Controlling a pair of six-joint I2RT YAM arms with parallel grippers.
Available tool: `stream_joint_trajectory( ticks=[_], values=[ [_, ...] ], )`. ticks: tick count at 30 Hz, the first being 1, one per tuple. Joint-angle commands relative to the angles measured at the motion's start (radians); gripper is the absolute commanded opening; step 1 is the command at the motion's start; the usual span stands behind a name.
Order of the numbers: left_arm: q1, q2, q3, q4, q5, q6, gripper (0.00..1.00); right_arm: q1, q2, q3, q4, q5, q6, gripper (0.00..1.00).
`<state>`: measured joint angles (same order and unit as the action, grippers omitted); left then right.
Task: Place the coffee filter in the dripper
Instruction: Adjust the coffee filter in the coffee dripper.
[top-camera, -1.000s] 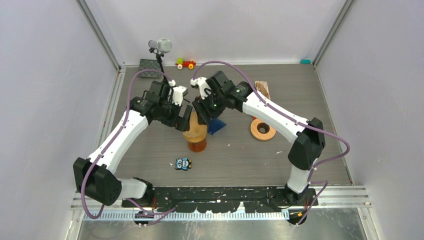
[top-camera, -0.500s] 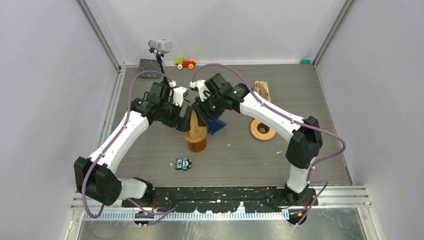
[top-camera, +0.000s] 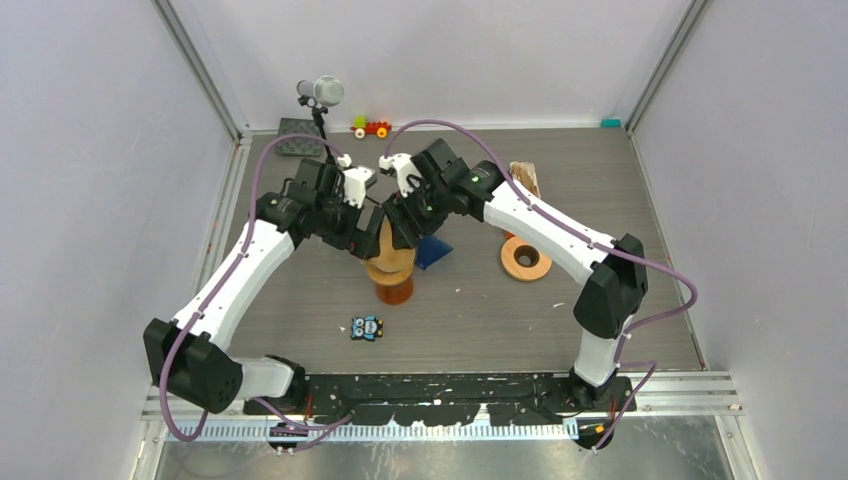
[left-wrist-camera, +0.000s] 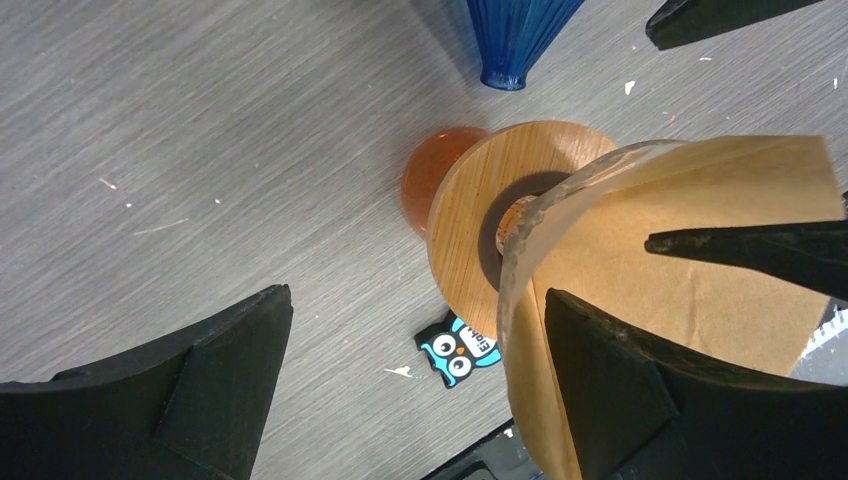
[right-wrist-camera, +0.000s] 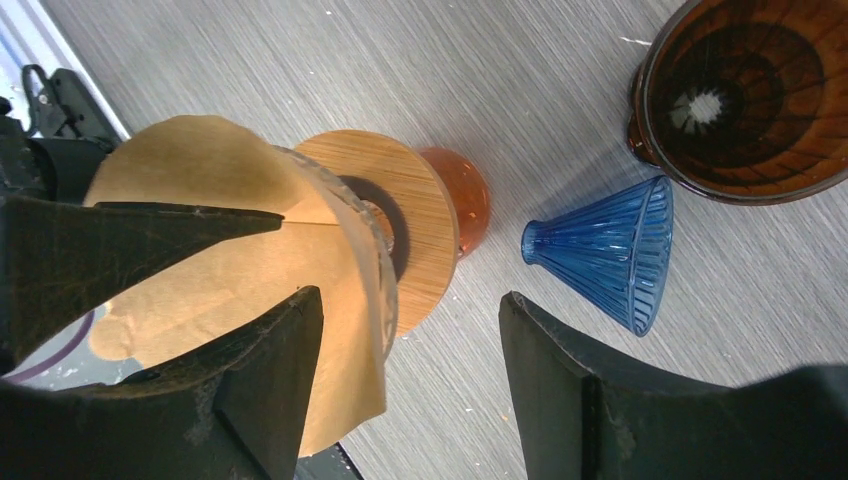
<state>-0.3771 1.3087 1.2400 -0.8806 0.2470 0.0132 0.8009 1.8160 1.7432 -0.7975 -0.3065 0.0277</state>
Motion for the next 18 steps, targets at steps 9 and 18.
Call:
stream_joint_trajectory(
  ticks=[9, 18],
  values=[
    [0.004, -0.063, 0.090, -0.015, 0.043, 0.040, 1.00, -0.015, -0.117, 0.058, -0.018, -0.061, -0.023, 0.70],
    [0.005, -0.130, 0.104, 0.021, 0.033, 0.025, 1.00, -0.128, -0.213, 0.026, 0.030, -0.050, -0.018, 0.69]
  ],
)
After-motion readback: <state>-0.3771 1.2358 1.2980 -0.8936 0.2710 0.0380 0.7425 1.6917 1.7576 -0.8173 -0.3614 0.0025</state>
